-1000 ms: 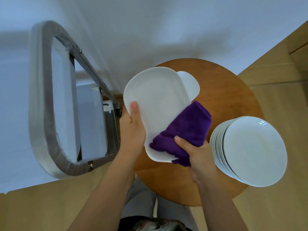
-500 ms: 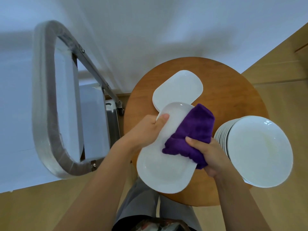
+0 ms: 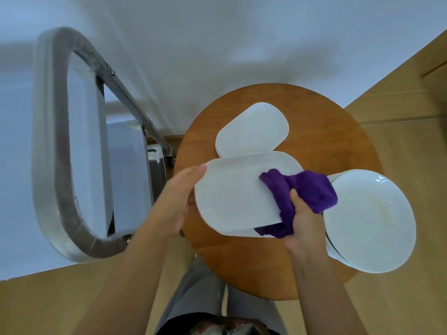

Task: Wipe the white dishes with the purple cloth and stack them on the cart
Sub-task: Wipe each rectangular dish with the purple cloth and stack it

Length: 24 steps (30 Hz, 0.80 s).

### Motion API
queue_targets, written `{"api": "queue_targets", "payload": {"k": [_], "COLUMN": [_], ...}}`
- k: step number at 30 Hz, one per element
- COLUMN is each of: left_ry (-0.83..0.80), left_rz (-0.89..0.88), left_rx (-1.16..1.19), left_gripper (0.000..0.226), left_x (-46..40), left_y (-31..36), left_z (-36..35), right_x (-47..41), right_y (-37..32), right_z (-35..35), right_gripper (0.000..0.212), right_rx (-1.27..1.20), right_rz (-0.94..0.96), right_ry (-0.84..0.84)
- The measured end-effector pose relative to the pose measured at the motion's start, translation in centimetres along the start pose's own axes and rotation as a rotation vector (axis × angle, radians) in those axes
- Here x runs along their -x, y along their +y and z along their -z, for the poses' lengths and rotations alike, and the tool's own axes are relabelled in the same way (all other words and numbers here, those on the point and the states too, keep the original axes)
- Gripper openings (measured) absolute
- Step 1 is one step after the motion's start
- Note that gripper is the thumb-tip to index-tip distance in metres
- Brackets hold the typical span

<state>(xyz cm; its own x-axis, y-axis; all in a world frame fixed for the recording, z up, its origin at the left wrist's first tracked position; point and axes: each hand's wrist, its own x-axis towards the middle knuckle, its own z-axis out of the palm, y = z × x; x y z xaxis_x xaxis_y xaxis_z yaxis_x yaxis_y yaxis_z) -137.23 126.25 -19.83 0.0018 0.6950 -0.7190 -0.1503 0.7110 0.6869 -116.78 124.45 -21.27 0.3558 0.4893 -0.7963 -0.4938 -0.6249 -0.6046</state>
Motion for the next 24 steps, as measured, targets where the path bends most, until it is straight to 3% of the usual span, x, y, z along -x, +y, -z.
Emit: {"api": "queue_targets", "payload": {"k": [4, 6, 8, 12, 17, 20, 22, 24], "left_ry": [0.353, 0.488, 0.523, 0.359, -0.049, -0.163, -0.315, -0.397], "left_rz": [-0.039, -0.143, -0.238, -0.353, -0.249, -0.081, 0.037, 0.046], "left_rx": [0.157, 0.033, -0.149, -0.378, -0.506, -0.294, -0.001, 0.244], "left_gripper": [0.021, 0.020, 0.021, 0.026, 0.031, 0.031, 0.055, 0.078], "left_x": [0.7, 0.3, -0.2, -1.3, -1.1, -1.1, -1.4, -1.3], "left_y": [-3.8, -4.2, -3.8, -2.1, -0.3, 0.2, 0.0, -0.5], "left_z": [-3.3, -3.3, -2.2, 0.5, 1.2, 1.0, 1.5, 1.3], "right_x": [0.6, 0.5, 0.2, -0.6, -1.3, -1.5, -1.3, -1.4], "right_y": [1.5, 1.7, 1.1, -1.4, -3.7, -3.4, -2.9, -2.6], "right_z": [-1.1, -0.9, -0.4, 1.0, 1.6, 1.7, 1.9, 2.3], "right_gripper": [0.028, 0.029, 0.043, 0.065, 0.055, 0.050, 0.049, 0.046], "right_rx": [0.017, 0.089, 0.225, 0.560, 0.950, 0.925, 0.821, 0.685], "right_rz": [0.013, 0.016, 0.023, 0.092, 0.023, 0.021, 0.041, -0.003], "right_ry": [0.072, 0.045, -0.035, -0.299, -0.714, -0.725, -0.705, -0.691]}}
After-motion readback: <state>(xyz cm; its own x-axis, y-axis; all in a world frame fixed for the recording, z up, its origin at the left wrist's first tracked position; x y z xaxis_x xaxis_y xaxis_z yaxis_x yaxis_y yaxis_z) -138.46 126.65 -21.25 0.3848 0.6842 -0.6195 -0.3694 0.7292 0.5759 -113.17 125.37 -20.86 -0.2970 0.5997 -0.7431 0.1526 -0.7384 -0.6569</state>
